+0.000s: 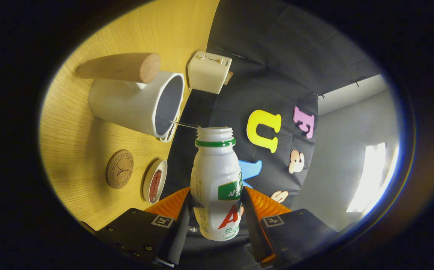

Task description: Take the bottle from table, then pour the juice into the cup, finally place the bottle on the coaster

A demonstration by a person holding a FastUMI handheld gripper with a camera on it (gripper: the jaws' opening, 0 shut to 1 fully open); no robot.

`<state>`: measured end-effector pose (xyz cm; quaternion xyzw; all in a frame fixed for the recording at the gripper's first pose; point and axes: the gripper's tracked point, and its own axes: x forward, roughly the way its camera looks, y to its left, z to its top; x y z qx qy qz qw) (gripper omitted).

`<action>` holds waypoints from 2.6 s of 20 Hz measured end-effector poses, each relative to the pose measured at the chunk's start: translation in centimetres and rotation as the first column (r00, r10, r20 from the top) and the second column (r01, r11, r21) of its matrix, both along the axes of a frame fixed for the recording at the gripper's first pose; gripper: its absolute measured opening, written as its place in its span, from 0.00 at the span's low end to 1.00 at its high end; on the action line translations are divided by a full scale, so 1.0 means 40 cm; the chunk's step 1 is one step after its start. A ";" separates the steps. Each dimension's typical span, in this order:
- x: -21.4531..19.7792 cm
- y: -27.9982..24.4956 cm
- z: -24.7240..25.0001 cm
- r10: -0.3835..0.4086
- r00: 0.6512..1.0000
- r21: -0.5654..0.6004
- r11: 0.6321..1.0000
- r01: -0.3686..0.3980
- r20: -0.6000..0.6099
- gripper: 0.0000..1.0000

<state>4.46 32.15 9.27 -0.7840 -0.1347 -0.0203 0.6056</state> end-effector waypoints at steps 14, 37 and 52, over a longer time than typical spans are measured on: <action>-0.002 0.027 0.017 0.019 1.000 -0.048 0.999 -0.018 0.016 0.71; -0.010 0.027 0.018 0.018 0.999 -0.105 0.994 -0.015 0.028 0.71; -0.014 0.043 0.028 0.031 0.999 -0.155 0.988 -0.023 0.044 0.71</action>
